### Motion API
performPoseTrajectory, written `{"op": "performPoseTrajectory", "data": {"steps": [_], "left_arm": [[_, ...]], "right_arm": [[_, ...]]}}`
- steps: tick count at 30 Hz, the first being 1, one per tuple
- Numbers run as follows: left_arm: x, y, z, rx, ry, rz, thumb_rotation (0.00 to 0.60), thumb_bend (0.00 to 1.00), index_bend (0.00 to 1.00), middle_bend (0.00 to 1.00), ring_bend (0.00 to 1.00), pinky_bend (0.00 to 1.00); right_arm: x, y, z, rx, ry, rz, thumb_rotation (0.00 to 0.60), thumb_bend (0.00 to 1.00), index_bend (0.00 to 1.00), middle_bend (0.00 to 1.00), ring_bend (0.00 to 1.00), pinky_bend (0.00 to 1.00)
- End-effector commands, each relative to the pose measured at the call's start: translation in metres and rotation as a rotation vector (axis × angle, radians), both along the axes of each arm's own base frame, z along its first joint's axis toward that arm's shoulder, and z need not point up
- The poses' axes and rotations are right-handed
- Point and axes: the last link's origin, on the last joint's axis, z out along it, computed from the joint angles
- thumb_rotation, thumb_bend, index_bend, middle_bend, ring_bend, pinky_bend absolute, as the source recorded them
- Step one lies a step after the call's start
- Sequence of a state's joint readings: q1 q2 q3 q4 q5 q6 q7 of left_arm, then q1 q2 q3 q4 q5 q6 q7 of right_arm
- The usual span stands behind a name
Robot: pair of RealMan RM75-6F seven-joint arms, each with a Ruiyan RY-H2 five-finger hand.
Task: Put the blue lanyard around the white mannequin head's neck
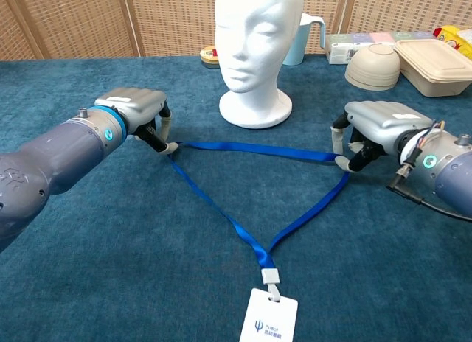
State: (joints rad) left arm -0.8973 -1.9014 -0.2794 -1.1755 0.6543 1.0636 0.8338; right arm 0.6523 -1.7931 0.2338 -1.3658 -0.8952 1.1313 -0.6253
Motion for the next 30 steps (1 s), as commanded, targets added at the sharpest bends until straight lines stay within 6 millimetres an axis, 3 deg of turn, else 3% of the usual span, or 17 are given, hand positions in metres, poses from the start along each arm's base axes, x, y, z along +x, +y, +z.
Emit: {"op": "performPoseTrajectory", "data": {"steps": [1,24,30], "left_arm": [[-0.0001,0.0005,-0.0001,-0.001,0.002,0.003,0.436,0.34,0.58,0.91,1.0,1.0],[0.0007,0.0003,-0.0016,0.012,-0.003,0.0,0.465,0.4,0.59,0.92,1.0,1.0],[0.0006,-0.0018,0.0059,0.031,-0.027,-0.02,0.465,0.4,0.6,0.92,1.0,1.0]], "right_arm": [[-0.0001,-0.0002,0.0,0.001,-0.002,-0.001,0.58,0.49,0.61,0.95,1.0,1.0],[0.0027,-0.0006,0.004,-0.01,-0.032,0.0,0.584,0.5,0.63,0.95,1.0,1.0],[0.005,0.0015,0.0075,-0.012,-0.067,-0.001,0.583,0.5,0.63,0.95,1.0,1.0]]}}
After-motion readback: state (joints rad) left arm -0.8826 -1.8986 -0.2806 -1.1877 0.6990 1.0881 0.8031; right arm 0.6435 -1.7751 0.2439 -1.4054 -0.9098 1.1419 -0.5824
